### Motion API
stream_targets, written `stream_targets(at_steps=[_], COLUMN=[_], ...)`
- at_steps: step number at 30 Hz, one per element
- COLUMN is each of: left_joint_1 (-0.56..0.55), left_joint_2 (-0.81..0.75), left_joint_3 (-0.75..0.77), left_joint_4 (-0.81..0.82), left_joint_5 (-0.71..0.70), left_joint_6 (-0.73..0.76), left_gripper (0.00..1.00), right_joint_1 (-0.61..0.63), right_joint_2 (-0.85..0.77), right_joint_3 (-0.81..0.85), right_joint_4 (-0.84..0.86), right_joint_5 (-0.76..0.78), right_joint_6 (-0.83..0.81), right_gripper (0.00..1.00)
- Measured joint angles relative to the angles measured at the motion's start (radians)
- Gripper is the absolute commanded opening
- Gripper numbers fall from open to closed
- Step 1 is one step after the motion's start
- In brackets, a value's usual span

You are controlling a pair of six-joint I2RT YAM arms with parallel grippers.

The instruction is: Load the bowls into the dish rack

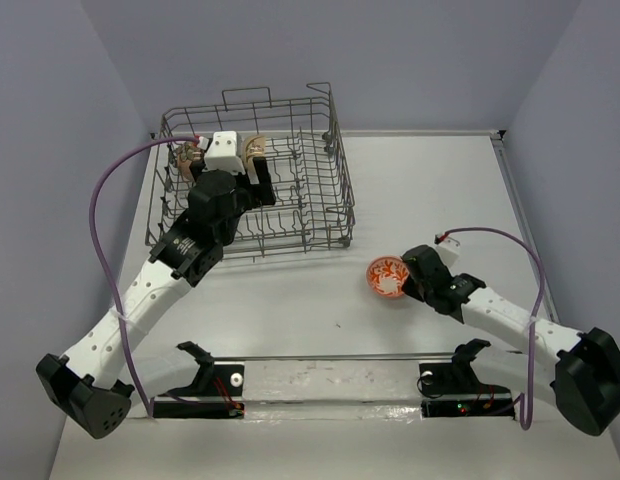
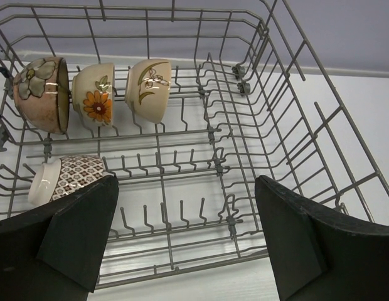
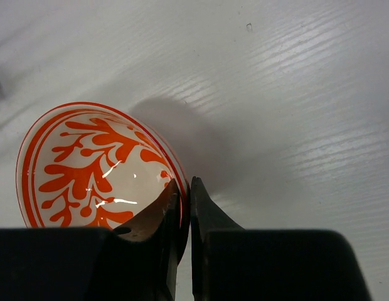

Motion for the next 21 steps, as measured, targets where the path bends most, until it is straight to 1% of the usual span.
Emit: stream_targets(at_steps=[4,7,10,13,17,21], left_joint_1=[0.0,0.0,0.0,0.0,0.0,0.0], left_joint_2=[0.013,0.015,0.016,0.018,0.031,0.07], left_joint_3=[0.0,-0.001,-0.001,-0.001,0.004,0.039], left_joint_4=[0.0,0.0,0.0,0.0,-0.003,-0.029], left_joint_5=[0.023,0.047,0.072,0.1,0.126,0.15], left_joint_6=[-0.005,-0.011,-0.017,-0.024,-0.032,-0.046], left_gripper=[0.99,0.99,0.99,0.99,0.99,0.99], right_joint_1=[0.0,0.0,0.0,0.0,0.0,0.0], right_joint_2=[-0.045,-0.113,-0.164,-0.185,-0.153,-0.026], right_joint_3=[0.002,0.035,0.124,0.268,0.429,0.599], right_joint_4=[-0.031,-0.099,-0.169,-0.203,-0.197,-0.189], right_joint_5=[0.005,0.027,0.057,0.087,0.096,0.063], right_joint_6=[-0.011,-0.031,-0.061,-0.106,-0.164,-0.242], right_gripper=[0.01,0.01,0.01,0.01,0.01,0.01])
